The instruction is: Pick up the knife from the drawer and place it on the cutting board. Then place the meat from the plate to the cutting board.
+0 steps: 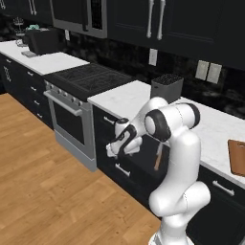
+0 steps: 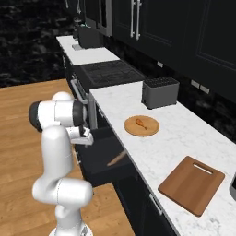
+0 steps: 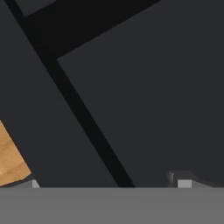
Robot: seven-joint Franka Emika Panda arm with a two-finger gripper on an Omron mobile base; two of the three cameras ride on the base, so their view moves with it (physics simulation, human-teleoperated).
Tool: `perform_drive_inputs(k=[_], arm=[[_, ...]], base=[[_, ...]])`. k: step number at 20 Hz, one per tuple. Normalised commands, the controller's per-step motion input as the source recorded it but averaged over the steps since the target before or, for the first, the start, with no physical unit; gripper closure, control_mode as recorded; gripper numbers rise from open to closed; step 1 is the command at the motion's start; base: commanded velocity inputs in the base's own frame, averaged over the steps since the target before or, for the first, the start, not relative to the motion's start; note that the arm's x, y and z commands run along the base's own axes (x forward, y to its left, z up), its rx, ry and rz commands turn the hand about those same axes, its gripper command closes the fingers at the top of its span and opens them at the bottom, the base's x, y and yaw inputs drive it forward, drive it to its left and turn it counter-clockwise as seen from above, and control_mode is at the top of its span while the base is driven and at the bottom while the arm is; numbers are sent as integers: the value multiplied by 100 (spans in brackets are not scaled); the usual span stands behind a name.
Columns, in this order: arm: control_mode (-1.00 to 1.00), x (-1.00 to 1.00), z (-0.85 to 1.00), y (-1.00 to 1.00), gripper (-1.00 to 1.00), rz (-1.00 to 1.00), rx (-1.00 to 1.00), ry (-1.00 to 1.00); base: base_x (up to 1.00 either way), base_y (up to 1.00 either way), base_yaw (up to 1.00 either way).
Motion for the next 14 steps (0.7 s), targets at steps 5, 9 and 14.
perform_drive_inputs(k=[5, 9, 14], arm=[[-100, -53, -35, 90, -100, 0, 0, 2], [-100, -52, -30, 100, -100, 0, 0, 0], [-100, -42, -20, 100, -100, 0, -3, 2]], base=[[0, 0, 0], [0, 0, 0], [0, 0, 0]])
